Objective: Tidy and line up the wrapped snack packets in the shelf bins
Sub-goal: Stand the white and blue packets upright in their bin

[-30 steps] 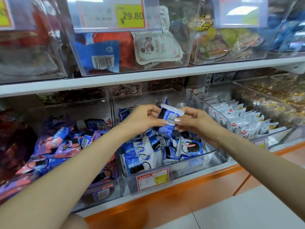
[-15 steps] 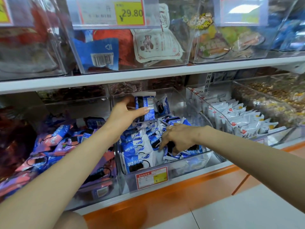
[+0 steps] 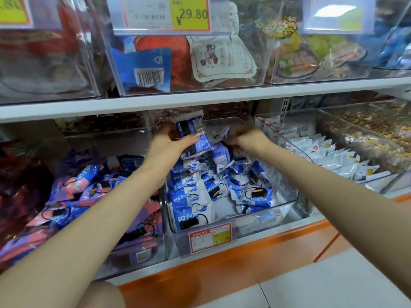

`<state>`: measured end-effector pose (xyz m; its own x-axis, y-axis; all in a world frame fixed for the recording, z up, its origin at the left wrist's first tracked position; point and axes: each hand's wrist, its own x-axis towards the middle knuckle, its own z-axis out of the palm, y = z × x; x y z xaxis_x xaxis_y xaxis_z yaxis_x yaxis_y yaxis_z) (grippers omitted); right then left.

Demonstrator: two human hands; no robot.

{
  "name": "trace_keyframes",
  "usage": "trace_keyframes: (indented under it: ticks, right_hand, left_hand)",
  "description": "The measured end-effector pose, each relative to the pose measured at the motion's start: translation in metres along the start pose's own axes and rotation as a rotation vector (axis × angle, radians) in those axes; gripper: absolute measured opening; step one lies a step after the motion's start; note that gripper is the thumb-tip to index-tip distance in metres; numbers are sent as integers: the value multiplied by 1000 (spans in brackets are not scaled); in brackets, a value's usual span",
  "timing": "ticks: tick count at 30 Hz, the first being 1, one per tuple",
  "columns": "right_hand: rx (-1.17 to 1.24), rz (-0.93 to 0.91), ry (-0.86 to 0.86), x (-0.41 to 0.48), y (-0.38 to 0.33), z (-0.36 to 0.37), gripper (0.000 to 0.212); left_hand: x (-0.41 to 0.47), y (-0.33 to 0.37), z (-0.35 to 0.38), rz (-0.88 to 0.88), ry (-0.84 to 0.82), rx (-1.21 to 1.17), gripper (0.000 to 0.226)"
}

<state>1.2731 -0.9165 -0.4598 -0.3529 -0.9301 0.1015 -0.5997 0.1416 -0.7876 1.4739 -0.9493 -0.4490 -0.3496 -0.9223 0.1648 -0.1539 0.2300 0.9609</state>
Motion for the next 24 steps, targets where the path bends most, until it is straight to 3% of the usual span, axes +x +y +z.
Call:
trace_keyframes:
  ticks: [3, 4, 6, 9, 14, 16, 18, 20, 21, 24]
  right_hand:
    - [-43, 198, 42, 35, 5, 22, 25]
    - [-168, 213, 26, 43, 7, 30, 22]
    - [-497, 150, 7, 48, 7, 40, 24]
    - [-607, -29, 9, 27, 1, 26, 27]
    - [-717, -175, -544, -35, 4, -13, 29]
    - [-896, -246, -611, -51, 13, -15, 36]
    - [-1084, -314, -566, -61, 24, -14, 37]
    - [-1009, -326, -450, -64, 26, -17, 34]
    - [-860, -297, -368, -65, 23, -21, 32]
    - [-8, -123, -224, -70, -1, -27, 33]
  left_hand:
    - [1, -1, 1, 8, 12, 23, 40]
    - [1, -1, 1, 11, 13, 28, 39]
    - [0, -3, 0, 20, 8, 25, 39]
    - [1, -6, -3, 29, 0, 25, 44]
    - [3, -7, -2, 32, -14, 6, 43]
    - [2, -6, 1, 17, -43, 8, 50]
    - [0, -4, 3, 40, -79, -4, 47]
    - [-2, -4, 4, 55, -110, -21, 46]
    - [-2, -4, 5, 54, -126, -34, 43]
    - [-5, -3, 7, 35, -205, -74, 34]
